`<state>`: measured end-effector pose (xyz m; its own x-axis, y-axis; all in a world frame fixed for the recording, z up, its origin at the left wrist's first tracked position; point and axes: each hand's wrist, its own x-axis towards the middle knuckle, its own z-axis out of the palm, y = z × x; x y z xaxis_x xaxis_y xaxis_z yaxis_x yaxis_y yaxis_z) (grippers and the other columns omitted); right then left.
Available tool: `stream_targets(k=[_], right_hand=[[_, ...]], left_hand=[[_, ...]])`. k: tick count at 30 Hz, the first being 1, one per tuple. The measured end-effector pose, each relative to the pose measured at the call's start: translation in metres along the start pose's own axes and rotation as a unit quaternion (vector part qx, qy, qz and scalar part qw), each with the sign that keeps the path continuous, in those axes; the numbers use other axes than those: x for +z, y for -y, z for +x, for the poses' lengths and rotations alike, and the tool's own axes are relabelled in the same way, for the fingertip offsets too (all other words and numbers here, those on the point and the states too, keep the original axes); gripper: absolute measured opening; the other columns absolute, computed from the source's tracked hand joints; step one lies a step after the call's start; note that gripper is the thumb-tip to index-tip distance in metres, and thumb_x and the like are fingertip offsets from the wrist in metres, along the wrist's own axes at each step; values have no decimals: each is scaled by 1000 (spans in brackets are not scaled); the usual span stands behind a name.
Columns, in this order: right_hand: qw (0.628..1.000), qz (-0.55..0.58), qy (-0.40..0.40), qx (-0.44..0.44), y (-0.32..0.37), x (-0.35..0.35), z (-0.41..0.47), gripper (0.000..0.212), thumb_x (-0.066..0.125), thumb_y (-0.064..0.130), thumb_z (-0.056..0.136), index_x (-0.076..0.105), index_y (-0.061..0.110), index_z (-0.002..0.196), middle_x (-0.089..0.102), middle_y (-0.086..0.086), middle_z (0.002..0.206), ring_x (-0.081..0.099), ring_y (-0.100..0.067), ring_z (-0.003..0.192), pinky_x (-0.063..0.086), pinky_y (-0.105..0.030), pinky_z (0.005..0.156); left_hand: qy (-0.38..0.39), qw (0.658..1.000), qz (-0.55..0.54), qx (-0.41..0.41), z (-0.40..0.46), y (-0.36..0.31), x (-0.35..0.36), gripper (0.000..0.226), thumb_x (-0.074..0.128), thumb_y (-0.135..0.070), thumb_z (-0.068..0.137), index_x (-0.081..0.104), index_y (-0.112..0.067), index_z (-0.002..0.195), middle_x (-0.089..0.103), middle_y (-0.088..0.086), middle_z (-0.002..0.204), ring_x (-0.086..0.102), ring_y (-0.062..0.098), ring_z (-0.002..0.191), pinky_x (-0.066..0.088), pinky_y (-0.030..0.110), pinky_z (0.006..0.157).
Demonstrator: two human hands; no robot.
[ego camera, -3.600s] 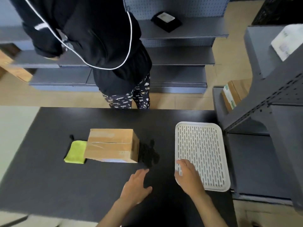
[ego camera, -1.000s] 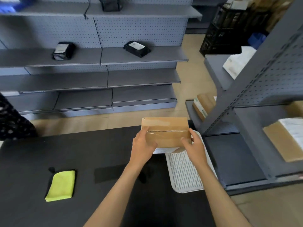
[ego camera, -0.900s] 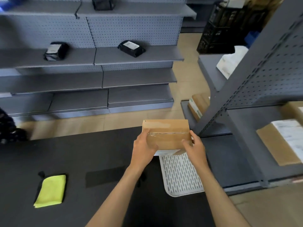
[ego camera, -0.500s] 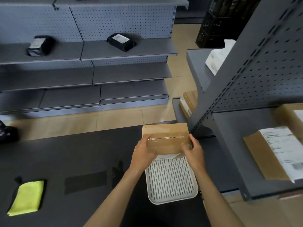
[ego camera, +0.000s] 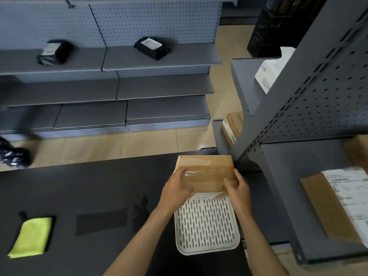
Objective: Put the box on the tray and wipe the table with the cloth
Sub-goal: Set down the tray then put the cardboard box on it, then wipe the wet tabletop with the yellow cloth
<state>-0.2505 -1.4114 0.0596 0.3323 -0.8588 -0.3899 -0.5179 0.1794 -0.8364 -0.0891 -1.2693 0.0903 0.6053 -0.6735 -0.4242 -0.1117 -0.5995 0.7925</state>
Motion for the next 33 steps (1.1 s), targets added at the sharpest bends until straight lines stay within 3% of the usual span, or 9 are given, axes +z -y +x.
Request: stream_targets(k=[3,10,14,17,21,25,29,33], right_hand=[[1000,5,-7,4,-3,-4,5,62,60,24,101,37,28,158,55,-5,151,58,-23,129,51,-45,105],[1000,-4,4,-12,-9,-5,-4,63,59,22,101,36,26,159,55,-4,149,56,-13,115,47,-32,93],[999,-21,12,-28,-7,-1,-9,63,59,23,102,35,25,160,50,-1,153,55,-15,120,47,-33,96],[997,-46,34,-43,-4,1,-8,67,61,24,100,33,28,160,42,0,160,50,-21,136,47,-42,109],[993,-90,30,-78,-1,-3,-12,64,61,21,100,37,27,158,39,2,160,44,-20,142,43,-43,114],[962,-208,34,-176,5,1,-23,55,59,25,100,42,24,153,40,6,157,38,-17,144,39,-40,116],[921,-288,82,-250,18,29,-39,47,53,35,102,45,31,148,47,12,149,44,-13,137,42,-44,113],[885,-327,135,-304,34,74,-65,40,52,33,103,50,32,142,53,12,137,48,-11,127,44,-37,109]], left_hand=[[15,1000,15,0,0,-1,3,71,67,-13,87,39,-31,150,54,-5,144,54,11,119,51,38,104],[13,999,49,0,-4,7,9,68,68,-14,90,39,-28,150,54,-2,144,52,10,113,47,30,96],[10,996,84,12,-8,13,11,71,67,-11,88,36,-30,149,48,0,149,54,21,126,49,37,101],[14,995,99,19,-11,17,8,74,63,-8,89,32,-32,152,39,-1,157,48,22,136,47,39,106],[10,978,199,61,-15,24,0,65,61,-24,95,31,-31,153,36,-1,160,45,24,138,48,46,108],[-35,941,323,93,-22,34,-20,63,56,-42,98,29,-33,154,36,-1,161,44,24,140,49,48,107],[-55,923,370,89,-34,47,-52,66,53,-40,100,22,-30,158,31,1,163,37,24,146,44,47,112],[-69,913,396,73,-52,74,-86,67,50,-40,101,21,-28,159,34,1,161,40,24,143,48,44,107]])
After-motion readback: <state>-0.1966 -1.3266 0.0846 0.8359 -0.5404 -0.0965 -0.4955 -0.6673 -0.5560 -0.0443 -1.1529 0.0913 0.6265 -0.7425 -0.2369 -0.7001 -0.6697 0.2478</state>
